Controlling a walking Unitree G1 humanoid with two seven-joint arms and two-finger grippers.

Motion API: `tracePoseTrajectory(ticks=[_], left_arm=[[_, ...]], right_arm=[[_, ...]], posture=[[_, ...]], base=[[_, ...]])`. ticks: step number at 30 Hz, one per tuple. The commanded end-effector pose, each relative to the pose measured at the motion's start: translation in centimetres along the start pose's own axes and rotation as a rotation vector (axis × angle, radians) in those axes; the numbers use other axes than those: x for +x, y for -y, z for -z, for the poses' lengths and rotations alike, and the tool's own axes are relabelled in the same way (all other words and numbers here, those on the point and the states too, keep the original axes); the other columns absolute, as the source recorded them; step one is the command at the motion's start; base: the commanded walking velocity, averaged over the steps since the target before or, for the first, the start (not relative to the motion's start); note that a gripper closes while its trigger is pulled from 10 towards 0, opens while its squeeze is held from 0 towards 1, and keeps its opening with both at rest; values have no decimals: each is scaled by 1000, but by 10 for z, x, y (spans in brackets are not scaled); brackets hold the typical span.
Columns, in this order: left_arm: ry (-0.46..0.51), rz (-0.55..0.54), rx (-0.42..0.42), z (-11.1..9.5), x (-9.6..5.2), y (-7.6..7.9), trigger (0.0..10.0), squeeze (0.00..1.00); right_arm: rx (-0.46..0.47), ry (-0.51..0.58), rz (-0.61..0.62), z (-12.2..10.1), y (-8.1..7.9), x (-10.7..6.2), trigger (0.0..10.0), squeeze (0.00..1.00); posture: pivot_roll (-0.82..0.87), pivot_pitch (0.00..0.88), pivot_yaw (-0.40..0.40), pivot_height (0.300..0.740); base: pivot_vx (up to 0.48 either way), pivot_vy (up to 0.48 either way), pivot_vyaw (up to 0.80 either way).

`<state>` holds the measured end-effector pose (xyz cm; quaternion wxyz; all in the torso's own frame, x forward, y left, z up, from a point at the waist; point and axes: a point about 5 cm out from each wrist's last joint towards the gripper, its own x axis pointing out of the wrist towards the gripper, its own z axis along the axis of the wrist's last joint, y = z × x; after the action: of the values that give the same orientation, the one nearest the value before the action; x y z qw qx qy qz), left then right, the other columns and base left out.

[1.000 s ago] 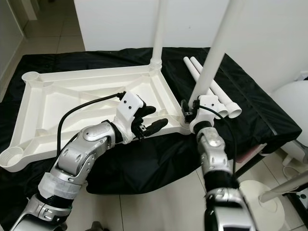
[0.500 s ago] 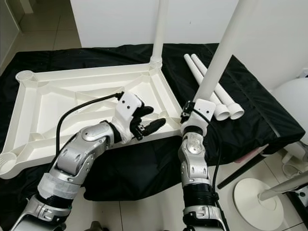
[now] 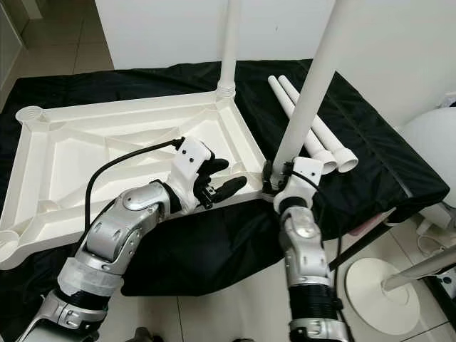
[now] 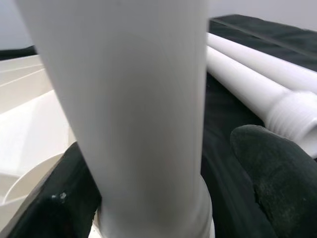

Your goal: Building children table

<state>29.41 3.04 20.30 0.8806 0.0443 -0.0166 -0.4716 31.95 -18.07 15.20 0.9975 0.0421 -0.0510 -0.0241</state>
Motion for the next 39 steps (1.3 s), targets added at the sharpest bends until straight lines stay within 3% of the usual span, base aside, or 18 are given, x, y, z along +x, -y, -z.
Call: tracePoseTrajectory(ticks=[1, 6, 12, 20, 21, 22, 23, 24, 25, 26, 27, 37, 38, 39], left_arm=[[-14, -54, -7, 3, 0, -2, 10000, 0], [-13, -51, -4, 2, 0, -2, 10000, 0], [-10, -45, 5, 0, 3, -2, 10000, 0], [-7, -50, 8, -1, 3, -3, 10000, 0], [-6, -51, 8, -1, 2, -3, 10000, 0], [-4, -52, 7, -1, 2, -3, 10000, 0], [-4, -52, 7, -1, 2, -3, 10000, 0], [-4, -53, 6, -1, 2, -3, 10000, 0], [-4, -53, 6, -1, 2, -3, 10000, 0], [-3, -53, 6, -2, 3, -3, 10000, 0], [-2, -54, 5, -2, 3, -3, 10000, 0], [-1, -57, 2, -2, 3, -3, 10000, 0], [0, -56, 2, -2, 3, -3, 10000, 0], [0, -56, 2, -2, 3, -3, 10000, 0]], right_arm=[[10, -15, 1, 3, 4, -2, 10000, 0], [-49, 0, -140, -2, 10, 3, 10000, 0], [-188, 11, -411, -9, 10, 20, 10000, 0], [-222, -5, -519, -12, 11, 29, 10000, 0], [-227, -18, -542, -10, 12, 30, 9412, 0], [-238, -33, -560, -8, 13, 31, 5451, 0], [-238, -33, -560, -8, 13, 31, 5451, 0], [-243, -46, -571, -7, 15, 31, 4157, 0], [-243, -46, -571, -7, 15, 31, 4157, 0], [-246, -58, -581, -5, 17, 32, 2471, 0], [-249, -69, -587, -3, 19, 32, 0, 0], [-225, -109, -605, 8, 26, 30, 0, 0], [-216, -111, -595, 9, 26, 30, 4667, 0], [-216, -111, -595, 9, 26, 30, 4667, 0]], posture=[[-15, 85, -16, 740], [-18, 80, -11, 740], [-14, 74, -6, 740], [-5, 70, -9, 740], [-5, 70, -10, 740], [-4, 69, -12, 740], [-4, 69, -12, 740], [-4, 70, -12, 740], [-4, 70, -12, 740], [-4, 70, -13, 740], [-4, 71, -14, 740], [-7, 72, -14, 740], [-7, 72, -14, 740], [-7, 72, -14, 740]], base=[[0, 0, 0], [0, 0, 0], [0, 0, 0], [0, 0, 0], [0, 0, 0], [0, 0, 0], [0, 0, 0], [0, 0, 0], [0, 0, 0], [0, 0, 0], [0, 0, 0], [0, 0, 0], [0, 0, 0], [0, 0, 0]])
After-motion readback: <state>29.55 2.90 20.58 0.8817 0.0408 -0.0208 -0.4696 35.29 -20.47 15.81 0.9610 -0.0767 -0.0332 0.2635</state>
